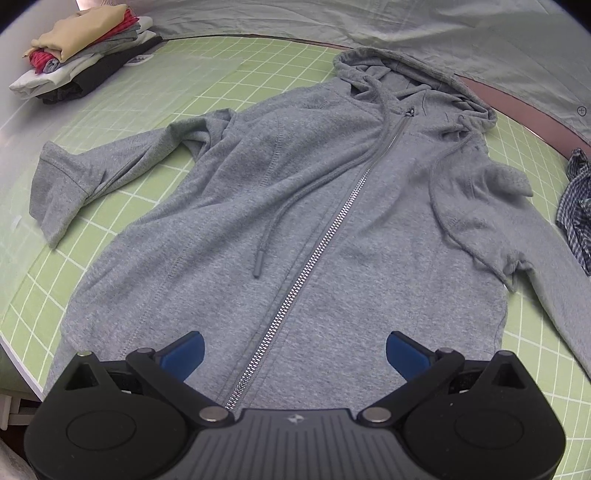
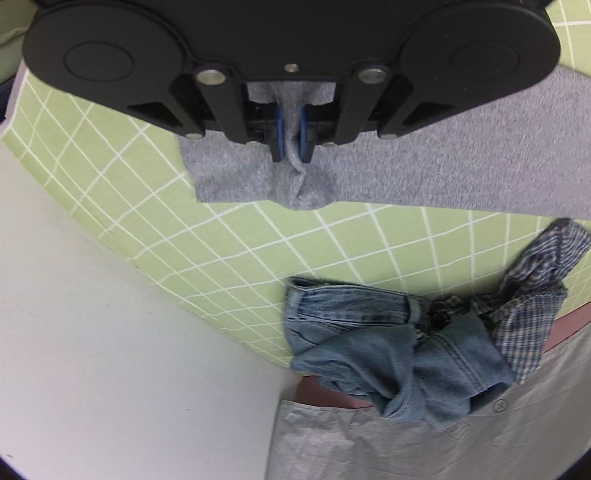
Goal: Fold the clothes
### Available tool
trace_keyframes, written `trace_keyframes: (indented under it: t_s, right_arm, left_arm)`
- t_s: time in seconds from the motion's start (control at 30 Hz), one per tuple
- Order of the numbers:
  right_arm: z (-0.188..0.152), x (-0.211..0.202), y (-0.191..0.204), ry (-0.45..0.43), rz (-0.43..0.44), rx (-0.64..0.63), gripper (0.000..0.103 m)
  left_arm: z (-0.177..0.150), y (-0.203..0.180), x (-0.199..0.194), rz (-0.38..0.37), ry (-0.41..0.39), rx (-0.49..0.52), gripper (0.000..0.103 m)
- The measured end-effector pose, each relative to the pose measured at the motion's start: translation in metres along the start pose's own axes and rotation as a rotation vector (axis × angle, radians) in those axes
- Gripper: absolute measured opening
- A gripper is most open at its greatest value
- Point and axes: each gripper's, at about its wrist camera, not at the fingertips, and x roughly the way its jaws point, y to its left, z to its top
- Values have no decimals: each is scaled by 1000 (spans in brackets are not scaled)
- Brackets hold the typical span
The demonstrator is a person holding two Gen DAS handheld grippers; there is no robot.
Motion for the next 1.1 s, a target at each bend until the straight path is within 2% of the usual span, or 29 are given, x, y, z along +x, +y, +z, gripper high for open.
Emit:
trace_keyframes:
  t_s: [0.2,0.37,0.6,0.67,0.7,0.83,0.9,1.03,1.1]
  right_arm:
    - [0,2,-17,17,-50,27,11]
    - [-2,3,-14,18,-127,7,10]
    - [4,-3,1,42,-198,-13,10]
    - [2,-18,18,17,-181,-17,27]
    - [1,-26,28,6,-175,-22,31]
    - [-6,-62,86,-4,-67,-11,34]
    - [-11,-78,123,7,14,-13,35]
    - [-22,-106,196,44,176,5,46]
    - [-28,-113,223,68,250,32,47]
  left_arm:
    - [5,9,-4,0,-11,9,103]
    - [4,37,-13,11,-25,-26,103]
    - [7,97,-13,47,-24,-89,103]
    - [10,113,-11,51,-20,-99,103]
    - [12,121,-9,52,-17,-105,103]
    - [28,150,2,52,-13,-129,103]
    - [37,163,8,53,-14,-138,103]
    - [59,188,21,53,-22,-138,103]
    - [70,202,29,50,-22,-144,103]
